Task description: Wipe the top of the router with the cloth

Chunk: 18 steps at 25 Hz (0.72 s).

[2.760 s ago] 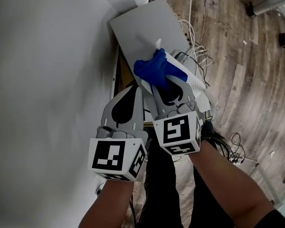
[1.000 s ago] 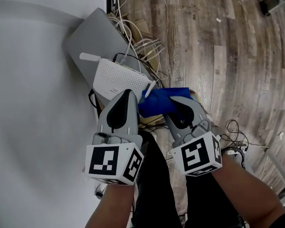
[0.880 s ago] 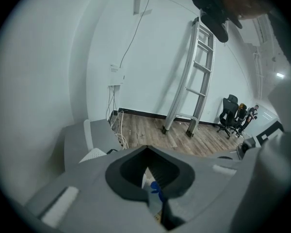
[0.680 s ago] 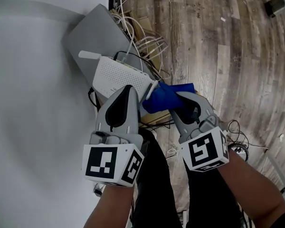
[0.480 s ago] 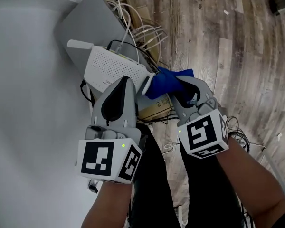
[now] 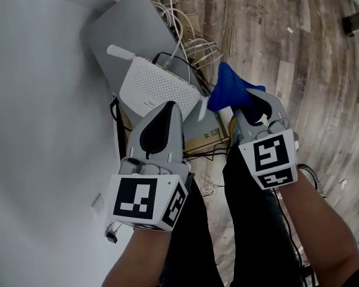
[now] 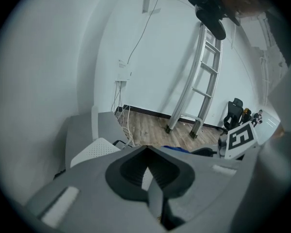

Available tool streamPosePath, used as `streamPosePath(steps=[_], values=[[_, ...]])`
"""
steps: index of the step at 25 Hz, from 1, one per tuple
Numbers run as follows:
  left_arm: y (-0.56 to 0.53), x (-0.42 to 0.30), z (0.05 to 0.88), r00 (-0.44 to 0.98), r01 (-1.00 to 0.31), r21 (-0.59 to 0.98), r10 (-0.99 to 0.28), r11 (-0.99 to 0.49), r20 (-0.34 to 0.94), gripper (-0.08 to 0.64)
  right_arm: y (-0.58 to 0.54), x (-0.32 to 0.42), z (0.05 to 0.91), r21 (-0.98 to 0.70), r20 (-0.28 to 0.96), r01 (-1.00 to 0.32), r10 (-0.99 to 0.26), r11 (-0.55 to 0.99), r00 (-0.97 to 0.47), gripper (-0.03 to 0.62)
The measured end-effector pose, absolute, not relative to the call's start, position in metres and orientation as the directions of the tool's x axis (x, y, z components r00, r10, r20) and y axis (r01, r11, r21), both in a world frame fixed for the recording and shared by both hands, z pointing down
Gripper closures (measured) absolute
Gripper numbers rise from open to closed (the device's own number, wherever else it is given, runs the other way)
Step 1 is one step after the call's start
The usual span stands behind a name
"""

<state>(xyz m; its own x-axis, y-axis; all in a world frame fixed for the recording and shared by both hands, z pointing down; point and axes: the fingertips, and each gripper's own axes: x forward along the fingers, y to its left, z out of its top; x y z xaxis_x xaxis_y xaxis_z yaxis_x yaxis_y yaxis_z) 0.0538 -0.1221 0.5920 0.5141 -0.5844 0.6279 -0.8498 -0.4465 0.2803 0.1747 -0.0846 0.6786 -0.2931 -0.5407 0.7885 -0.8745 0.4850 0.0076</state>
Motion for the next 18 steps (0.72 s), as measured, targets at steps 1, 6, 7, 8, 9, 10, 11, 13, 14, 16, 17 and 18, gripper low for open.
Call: streamPosePath(steps=[1,6,7,8,9,10,11,13,14,16,17,18], values=[[-0.125,0.05,0.588,0.515,-0.85,0.28,-0.59,-0.447,0.622,0.559,-0.092,0.177,0.672,0.016,0.782,-0.879,-0.554,0.476,-0.286,0.477],[-0.13,0.019,0.573,0.498,-0.863,0.28,-0.612,-0.421,0.615,0.559,-0.124,0.148,0.651,0.034,0.754,-0.847,-0.57,0.531,-0.326,0.477],[-0.13,0.012,0.572,0.491,-0.867,0.279,-0.615,-0.413,0.617,0.559,-0.128,0.137,0.65,0.036,0.751,-0.83,-0.563,0.557,-0.345,0.477],[-0.132,0.005,0.572,0.484,-0.872,0.279,-0.619,-0.403,0.619,0.559,-0.132,0.126,0.65,0.034,0.746,-0.811,-0.555,0.584,-0.368,0.477],[-0.133,0.0,0.572,0.475,-0.877,0.279,-0.624,-0.391,0.62,0.559,-0.137,0.117,0.649,0.03,0.741,-0.791,-0.545,0.611,-0.392,0.477],[-0.136,-0.004,0.573,0.467,-0.882,0.28,-0.63,-0.379,0.62,0.559,-0.143,0.109,0.649,0.025,0.735,-0.773,-0.536,0.634,-0.415,0.477],[-0.138,-0.006,0.575,0.461,-0.886,0.281,-0.636,-0.368,0.619,0.559,-0.149,0.103,0.648,0.021,0.729,-0.757,-0.528,0.653,-0.435,0.477],[-0.145,-0.008,0.581,0.451,-0.892,0.289,-0.646,-0.348,0.615,0.559,-0.163,0.093,0.648,0.018,0.72,-0.727,-0.513,0.686,-0.467,0.478],[-0.149,-0.009,0.584,0.447,-0.894,0.295,-0.652,-0.336,0.613,0.559,-0.169,0.088,0.648,0.017,0.718,-0.711,-0.503,0.703,-0.481,0.477],[-0.155,-0.01,0.588,0.439,-0.899,0.31,-0.663,-0.311,0.607,0.559,-0.178,0.077,0.649,0.017,0.718,-0.673,-0.477,0.739,-0.506,0.477],[-0.158,-0.011,0.59,0.435,-0.9,0.318,-0.668,-0.299,0.604,0.559,-0.182,0.072,0.651,0.018,0.721,-0.655,-0.464,0.756,-0.515,0.477],[-0.16,-0.012,0.591,0.433,-0.9,0.327,-0.673,-0.289,0.599,0.559,-0.185,0.067,0.652,0.021,0.724,-0.638,-0.452,0.77,-0.522,0.477]])
